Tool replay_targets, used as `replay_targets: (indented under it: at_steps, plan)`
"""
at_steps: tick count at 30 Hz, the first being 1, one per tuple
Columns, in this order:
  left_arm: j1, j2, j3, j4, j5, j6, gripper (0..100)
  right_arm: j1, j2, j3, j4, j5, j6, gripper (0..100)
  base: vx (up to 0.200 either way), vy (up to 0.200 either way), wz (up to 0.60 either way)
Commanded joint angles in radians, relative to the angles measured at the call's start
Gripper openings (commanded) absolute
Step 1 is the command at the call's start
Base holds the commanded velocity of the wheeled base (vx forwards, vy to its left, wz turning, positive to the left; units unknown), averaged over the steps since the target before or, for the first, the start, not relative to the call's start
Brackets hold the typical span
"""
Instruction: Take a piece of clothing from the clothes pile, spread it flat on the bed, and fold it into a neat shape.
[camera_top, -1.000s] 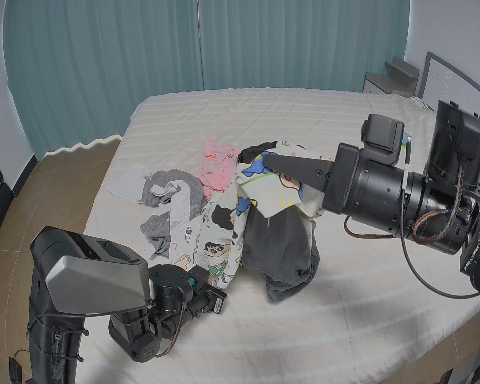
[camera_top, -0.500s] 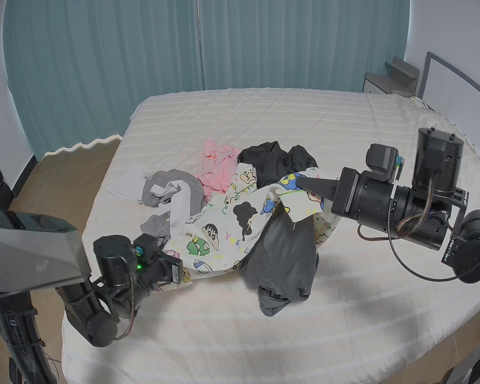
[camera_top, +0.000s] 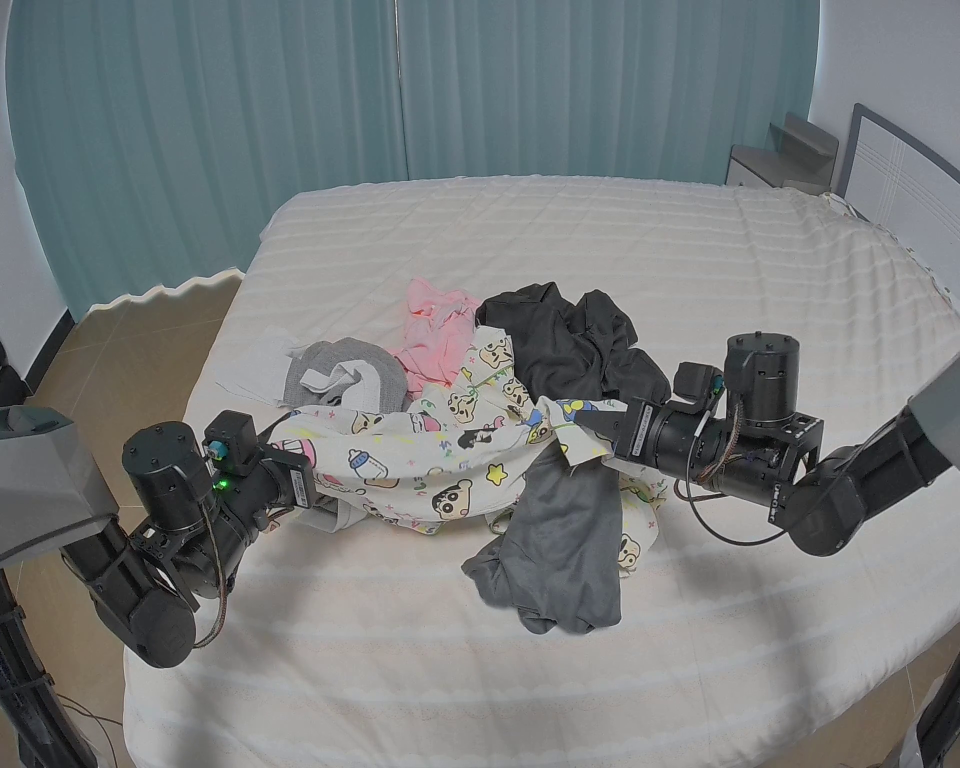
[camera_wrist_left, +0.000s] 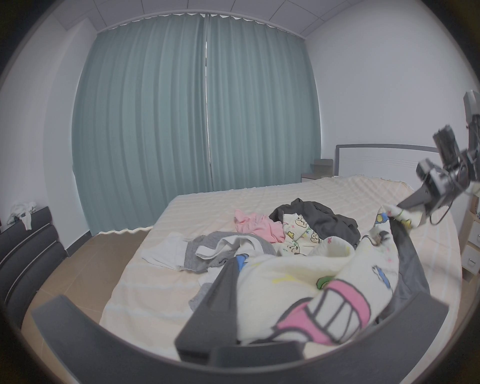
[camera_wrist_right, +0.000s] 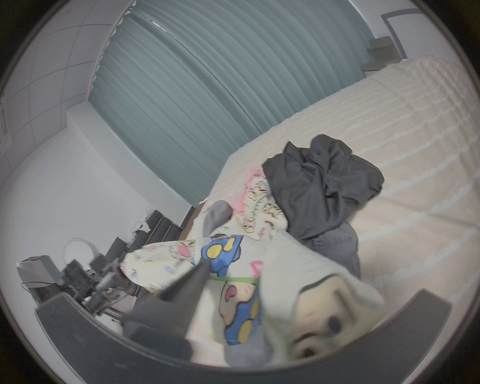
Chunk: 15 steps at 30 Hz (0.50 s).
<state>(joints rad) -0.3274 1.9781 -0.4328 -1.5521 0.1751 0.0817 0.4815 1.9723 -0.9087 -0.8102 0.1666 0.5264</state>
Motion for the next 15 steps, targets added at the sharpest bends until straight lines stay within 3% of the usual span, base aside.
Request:
replay_targets:
  at_steps: [1, 6, 10, 15]
  plan:
    - [0.004, -0.021, -0.012, -0.008, 0.009, 0.000, 0, -0.044, 0.131, -0.024, -0.015, 0.005, 0.001, 100, 0.000, 0.000, 0.00]
    - [0.004, -0.022, -0.012, -0.008, 0.009, 0.004, 0, -0.077, 0.128, -0.027, -0.020, 0.002, 0.034, 100, 0.000, 0.000, 0.00]
    - [0.004, -0.030, -0.011, -0.008, 0.011, 0.006, 0, -0.106, 0.085, -0.004, -0.119, -0.006, 0.087, 100, 0.000, 0.000, 0.00]
    - [0.018, -0.067, -0.004, -0.008, 0.009, 0.006, 0, -0.112, -0.026, 0.080, -0.176, -0.032, 0.090, 100, 0.000, 0.000, 0.00]
